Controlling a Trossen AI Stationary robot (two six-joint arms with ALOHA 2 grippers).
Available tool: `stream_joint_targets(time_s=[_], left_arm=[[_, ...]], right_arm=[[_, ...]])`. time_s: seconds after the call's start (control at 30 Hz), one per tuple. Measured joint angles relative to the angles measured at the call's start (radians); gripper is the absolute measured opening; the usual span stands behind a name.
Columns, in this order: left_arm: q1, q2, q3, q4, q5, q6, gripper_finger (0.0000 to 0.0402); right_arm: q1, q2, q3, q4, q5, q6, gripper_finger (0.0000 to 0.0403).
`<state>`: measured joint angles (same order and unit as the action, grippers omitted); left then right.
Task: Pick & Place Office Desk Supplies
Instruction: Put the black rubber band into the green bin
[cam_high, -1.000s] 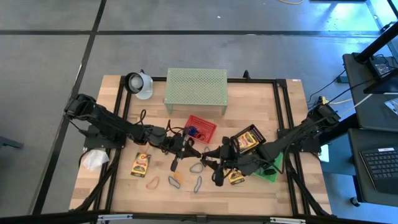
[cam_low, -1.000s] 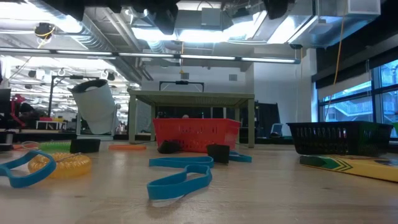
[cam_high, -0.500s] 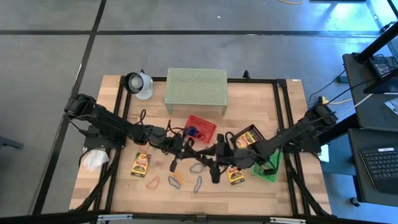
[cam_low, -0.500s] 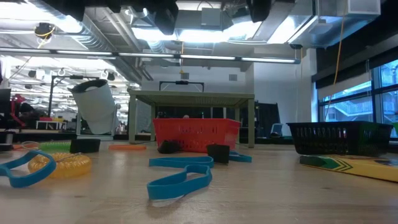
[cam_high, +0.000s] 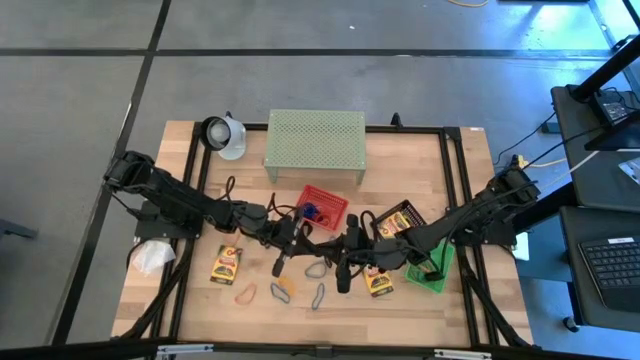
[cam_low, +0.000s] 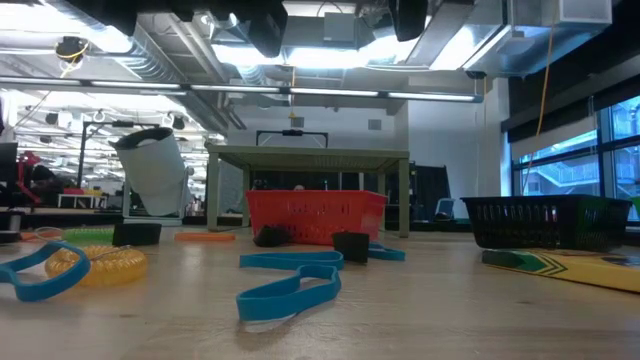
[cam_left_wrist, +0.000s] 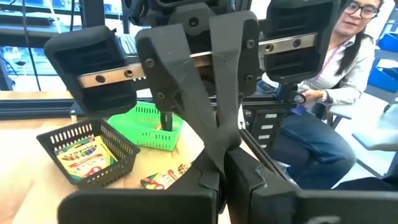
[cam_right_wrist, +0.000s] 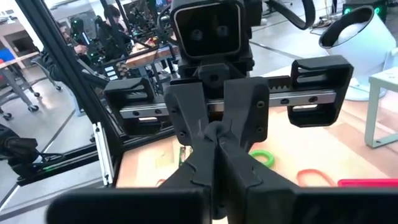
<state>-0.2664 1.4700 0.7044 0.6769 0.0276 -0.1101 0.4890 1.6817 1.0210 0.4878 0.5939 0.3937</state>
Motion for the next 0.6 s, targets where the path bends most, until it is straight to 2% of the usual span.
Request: stream_joint_targets(time_s=[0.23,0.43,0.6], left_arm=[[-0.001,0.0,0.001,0.0,-0.02,-0.03,0.0013],[-0.001,-0.001,0.002,0.004,-0.029,-0.061,0.005],[-0.001,-0.015,0.004,0.006,0.022,-0.083,0.0083]], right_arm=[[0.0,0.0,0.0,0.001,-0.004,0.01,0.0005],[0.002,-0.003,0.0,-0.002,0.0,0.007,0.0002],[0.01,-0.017,0.0,-0.002,0.007,-0.012,0.0001]])
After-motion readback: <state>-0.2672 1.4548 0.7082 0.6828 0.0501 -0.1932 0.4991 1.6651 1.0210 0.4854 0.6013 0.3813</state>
